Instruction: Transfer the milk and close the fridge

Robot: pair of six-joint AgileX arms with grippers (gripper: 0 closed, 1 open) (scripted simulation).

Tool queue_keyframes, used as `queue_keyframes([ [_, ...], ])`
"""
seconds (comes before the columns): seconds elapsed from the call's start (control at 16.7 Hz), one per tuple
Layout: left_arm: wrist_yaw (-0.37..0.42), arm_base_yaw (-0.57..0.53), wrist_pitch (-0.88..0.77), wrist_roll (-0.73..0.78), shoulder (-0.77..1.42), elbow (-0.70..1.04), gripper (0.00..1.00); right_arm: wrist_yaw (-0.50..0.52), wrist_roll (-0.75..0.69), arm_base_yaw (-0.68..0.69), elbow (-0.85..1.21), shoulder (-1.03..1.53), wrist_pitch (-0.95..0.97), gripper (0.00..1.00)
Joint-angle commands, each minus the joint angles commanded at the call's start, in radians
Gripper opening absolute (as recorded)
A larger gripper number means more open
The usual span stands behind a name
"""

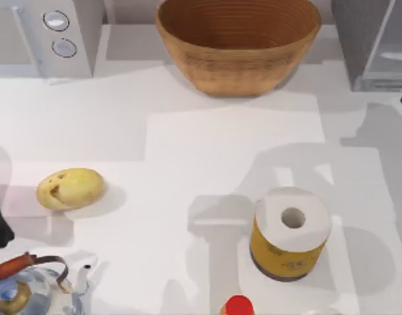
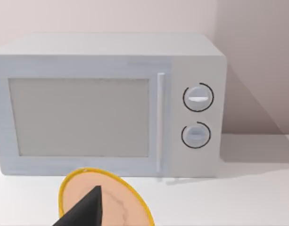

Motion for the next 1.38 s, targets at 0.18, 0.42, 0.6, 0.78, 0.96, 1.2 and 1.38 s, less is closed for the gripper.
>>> queue_keyframes([
  [0.18,0.000,0.000,0.000,0.000,0.000,0.000,1.00,-0.036,-0.051,-0.045,-0.051,-0.013,0.011,0.00],
  [0.42,0.000,0.000,0.000,0.000,0.000,0.000,1.00,-0.034,-0.048,-0.042,-0.047,-0.010,0.010,0.00],
  [0.6,0.000,0.000,0.000,0.000,0.000,0.000,1.00,-0.054,-0.055,-0.061,-0.010,0.026,-0.004,0.00],
  [0.78,0.000,0.000,0.000,0.000,0.000,0.000,1.00,-0.106,-0.066,-0.108,0.119,0.146,-0.054,0.00],
  [0.96,0.000,0.000,0.000,0.000,0.000,0.000,1.00,-0.163,-0.070,-0.156,0.324,0.308,-0.125,0.00],
  [1.2,0.000,0.000,0.000,0.000,0.000,0.000,1.00,-0.242,-0.079,-0.216,0.635,0.517,-0.229,0.00],
  [1.38,0.000,0.000,0.000,0.000,0.000,0.000,1.00,-0.308,-0.090,-0.262,0.795,0.643,-0.305,0.00],
])
